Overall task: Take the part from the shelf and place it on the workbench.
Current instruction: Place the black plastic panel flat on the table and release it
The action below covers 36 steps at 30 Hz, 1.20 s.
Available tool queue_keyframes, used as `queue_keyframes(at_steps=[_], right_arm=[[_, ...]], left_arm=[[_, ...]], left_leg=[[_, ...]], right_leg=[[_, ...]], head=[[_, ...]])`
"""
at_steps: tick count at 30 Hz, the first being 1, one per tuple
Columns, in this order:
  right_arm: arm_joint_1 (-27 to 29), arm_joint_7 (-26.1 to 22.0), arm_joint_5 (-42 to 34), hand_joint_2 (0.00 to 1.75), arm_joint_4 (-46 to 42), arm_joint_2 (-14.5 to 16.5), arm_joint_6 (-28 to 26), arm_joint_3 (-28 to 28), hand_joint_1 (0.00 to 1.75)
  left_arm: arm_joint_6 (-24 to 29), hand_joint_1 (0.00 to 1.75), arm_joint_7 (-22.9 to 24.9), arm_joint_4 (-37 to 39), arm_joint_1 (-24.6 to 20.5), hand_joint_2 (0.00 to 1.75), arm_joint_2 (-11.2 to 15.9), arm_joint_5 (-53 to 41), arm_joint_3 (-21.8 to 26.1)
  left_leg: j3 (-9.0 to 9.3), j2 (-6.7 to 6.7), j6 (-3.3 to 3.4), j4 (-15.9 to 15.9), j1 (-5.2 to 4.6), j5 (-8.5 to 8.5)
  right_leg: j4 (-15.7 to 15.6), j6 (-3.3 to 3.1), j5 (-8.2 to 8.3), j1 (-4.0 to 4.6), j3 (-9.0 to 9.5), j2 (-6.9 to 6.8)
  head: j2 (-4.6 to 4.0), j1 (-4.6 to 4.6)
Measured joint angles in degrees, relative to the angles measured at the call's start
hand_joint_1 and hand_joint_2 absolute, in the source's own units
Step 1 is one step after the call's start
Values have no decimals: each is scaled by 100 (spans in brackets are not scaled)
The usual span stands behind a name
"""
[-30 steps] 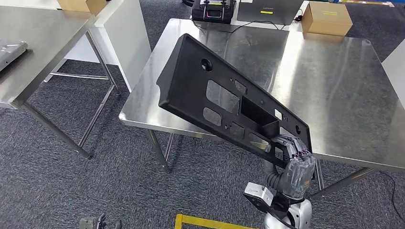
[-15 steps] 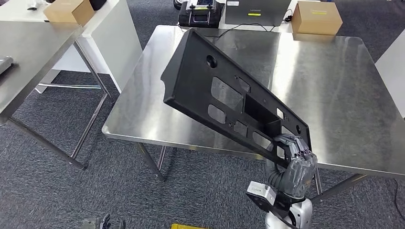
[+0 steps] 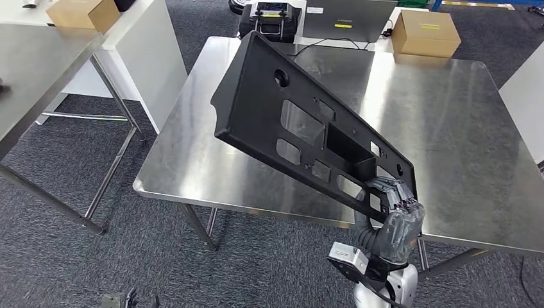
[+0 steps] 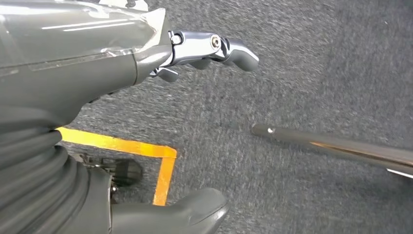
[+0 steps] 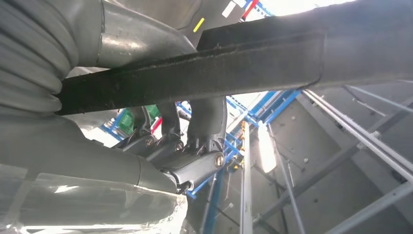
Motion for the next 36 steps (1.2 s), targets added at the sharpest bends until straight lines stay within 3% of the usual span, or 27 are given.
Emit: queue_keyframes(at_steps=[2,3,4,6,7,9,12,18,24,36], right_arm=[[-4,31,10,175,12,-16,1,2,175],[4,52,15,175,17,-22,1,1,175],[8,71,26,175,23,-30,1,1,175],[-1,87,58,175,28,-46,0,1,175],[-8,89,83,175,32,-54,1,-1,175],[-19,92,144,175,48,-64,1,-9,175],[-38,156,327,175,85,-62,1,-50,175],[-259,554,905,175,306,-61,1,-324,175],[-1006,990,1513,175,935,-46,1,-1123,175],[-2436,2086,2742,175,2510,-165,1,-2505,175]], left_arm=[[-12,0,10,-1,-6,175,-23,-10,29],[-7,0,21,-1,-5,175,-38,-14,44],[19,0,50,-1,-5,175,-52,-26,61],[104,0,134,-1,-7,175,-78,-56,83],[152,0,180,0,-10,175,-86,-77,95],[211,0,236,1,-19,175,-93,-104,128],[327,0,319,1,-29,175,-109,-177,200],[260,0,304,3,-71,175,-153,-286,342],[163,0,291,14,-164,175,-154,-429,480],[67,0,377,16,-340,175,-90,-625,509]], left_leg=[[29,-9,0,2,4,-40],[51,-20,-8,3,8,-64],[86,-30,-24,6,15,-94],[171,-46,-81,18,18,-172],[202,-50,-117,36,10,-221],[223,-47,-142,75,-11,-299],[244,-37,-60,75,3,-328],[275,-28,-59,17,19,-328],[277,-19,-217,8,27,-318],[275,-17,-220,35,-60,-314]], right_leg=[[659,32,-148,-28,-450,0],[715,80,-89,-47,-547,-1],[540,147,68,-71,-527,-3],[-256,280,507,-127,-248,-18],[-604,292,676,-147,-109,-21],[-898,241,801,-167,19,-20],[-905,189,803,-154,31,2],[-903,143,775,-124,31,16],[-897,119,781,-112,31,15],[-898,124,790,-134,41,14]], head=[[0,8],[0,9],[0,13],[0,24],[0,31],[0,28],[0,13],[0,11],[0,15],[0,17]])
